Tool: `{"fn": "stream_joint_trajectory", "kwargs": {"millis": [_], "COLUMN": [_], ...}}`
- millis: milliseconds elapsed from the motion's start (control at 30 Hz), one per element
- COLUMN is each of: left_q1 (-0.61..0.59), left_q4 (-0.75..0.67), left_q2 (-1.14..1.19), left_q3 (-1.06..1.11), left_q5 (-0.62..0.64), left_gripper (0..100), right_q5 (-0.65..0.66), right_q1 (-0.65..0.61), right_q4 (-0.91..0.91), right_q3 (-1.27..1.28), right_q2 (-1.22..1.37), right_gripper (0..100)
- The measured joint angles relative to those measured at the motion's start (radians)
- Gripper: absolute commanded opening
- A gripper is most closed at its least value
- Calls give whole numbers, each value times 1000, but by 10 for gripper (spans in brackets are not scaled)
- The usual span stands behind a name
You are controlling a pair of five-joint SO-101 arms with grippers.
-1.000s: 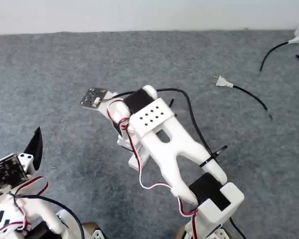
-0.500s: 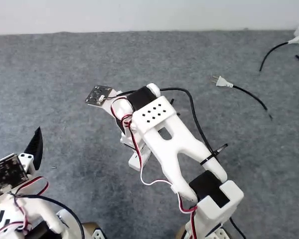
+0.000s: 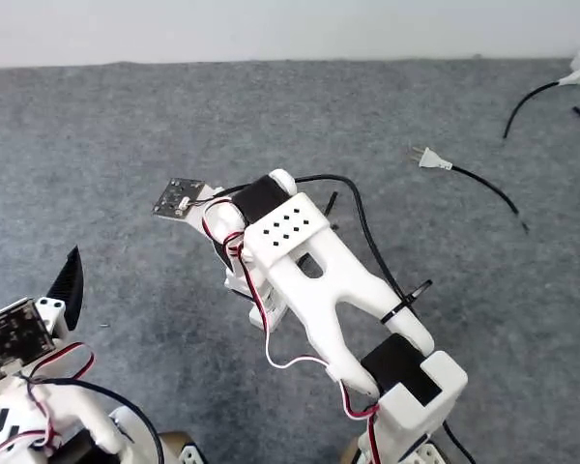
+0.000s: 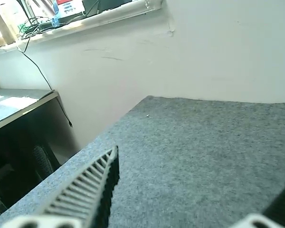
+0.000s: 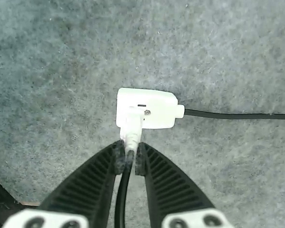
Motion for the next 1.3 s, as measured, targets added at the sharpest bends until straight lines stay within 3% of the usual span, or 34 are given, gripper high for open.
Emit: {"fn": "stream_joint_trajectory", "kwargs": {"millis": [400,1300], "left_q1": [0,28], "left_q4": [0,0], "left_q2": [0,0], "left_q3": [0,11], "left_q5": [0,0], "left_gripper": [496,496], "right_q5": [0,46], "right_q1": [0,60], "right_q4": [-58,-57], "right_q3": [98,58], "right_q2": [-2,0], "right_gripper": [9,9]}}
